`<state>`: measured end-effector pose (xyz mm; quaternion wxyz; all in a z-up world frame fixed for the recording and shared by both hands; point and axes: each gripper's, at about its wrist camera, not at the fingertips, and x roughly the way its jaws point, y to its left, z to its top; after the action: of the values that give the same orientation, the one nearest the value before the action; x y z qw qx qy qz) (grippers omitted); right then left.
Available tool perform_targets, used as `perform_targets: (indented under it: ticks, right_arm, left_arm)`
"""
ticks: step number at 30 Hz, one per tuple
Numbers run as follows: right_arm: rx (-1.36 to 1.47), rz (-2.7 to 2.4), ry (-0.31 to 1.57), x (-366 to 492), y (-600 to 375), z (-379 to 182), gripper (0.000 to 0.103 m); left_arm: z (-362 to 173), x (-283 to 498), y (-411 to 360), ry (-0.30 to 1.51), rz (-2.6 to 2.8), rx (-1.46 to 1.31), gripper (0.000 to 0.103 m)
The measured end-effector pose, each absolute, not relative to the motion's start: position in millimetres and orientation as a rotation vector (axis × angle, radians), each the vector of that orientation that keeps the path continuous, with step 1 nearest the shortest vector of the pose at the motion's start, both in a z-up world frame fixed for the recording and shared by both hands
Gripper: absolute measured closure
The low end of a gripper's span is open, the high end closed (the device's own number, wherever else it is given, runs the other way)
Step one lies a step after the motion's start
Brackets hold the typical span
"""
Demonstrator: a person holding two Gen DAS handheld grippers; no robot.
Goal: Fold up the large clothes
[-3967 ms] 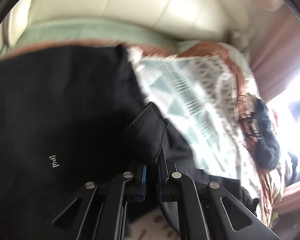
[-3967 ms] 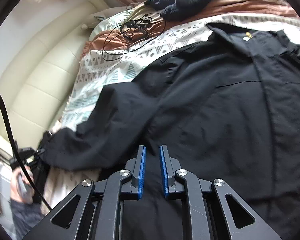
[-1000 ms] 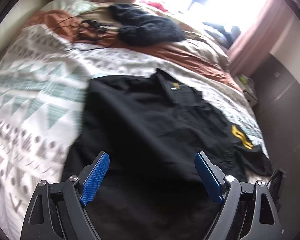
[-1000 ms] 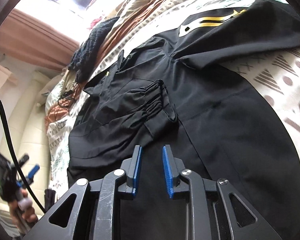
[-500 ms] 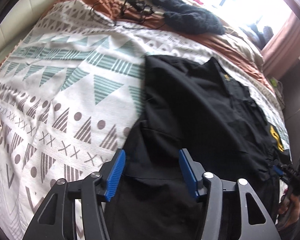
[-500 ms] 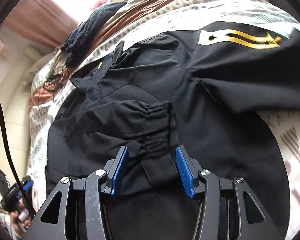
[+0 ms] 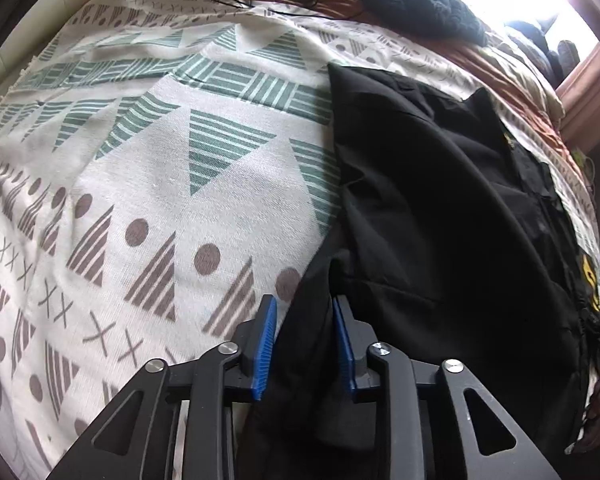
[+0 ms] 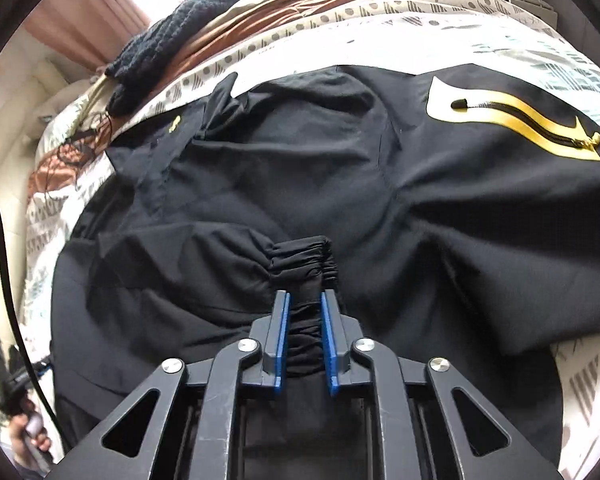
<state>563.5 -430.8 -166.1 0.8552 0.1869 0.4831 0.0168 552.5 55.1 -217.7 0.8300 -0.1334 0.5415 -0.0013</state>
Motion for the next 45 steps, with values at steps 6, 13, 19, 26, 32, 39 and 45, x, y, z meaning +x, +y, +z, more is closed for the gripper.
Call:
perform_targets:
  ticks: [6,13,19,26,32,39,45]
  right_arm:
    - [0.318,-0.015,0.989,588.1,-435.5,-161.1,0.092]
    - [0.315,-0.105,0.975,616.4,-450.6,-164.9,0.093]
    - [0.341,-0.096,0.999,619.1,-457.7,-163.9,0.094]
    - [0.385,-0.006,0.972,579.2,-461.6,-141.8,0.061]
    - [0.356,0.011,0.933,533.4,-468.4,-121.5,0.047]
    - [0.413,-0.068,0.902,492.0,-519.5,-109.0,0.047]
    - [0.530,-0.173,0.866,441.5,-582.4,-111.0,0.047]
  left_arm:
    - [-219.8,557.3,53.8,1.141,0.006,-0.257,0.075]
    - [-222.0,561.9,53.6,1.141,0.007,-0.255,0.075]
    - [-222.1,564.9,50.9,1.145,0.024,-0.245,0.075]
    - [-211.7,555.7,51.5,1.168,0.053,-0.278,0.060]
    - [-185.2,538.2,44.3,1.109,0.020,-0.250,0.030]
    - [-157.1,521.9,30.4,1.059,-0.026,-0.264,0.024]
    - [-143.8,514.6,5.8,1.046,-0.069,-0.269,0.024]
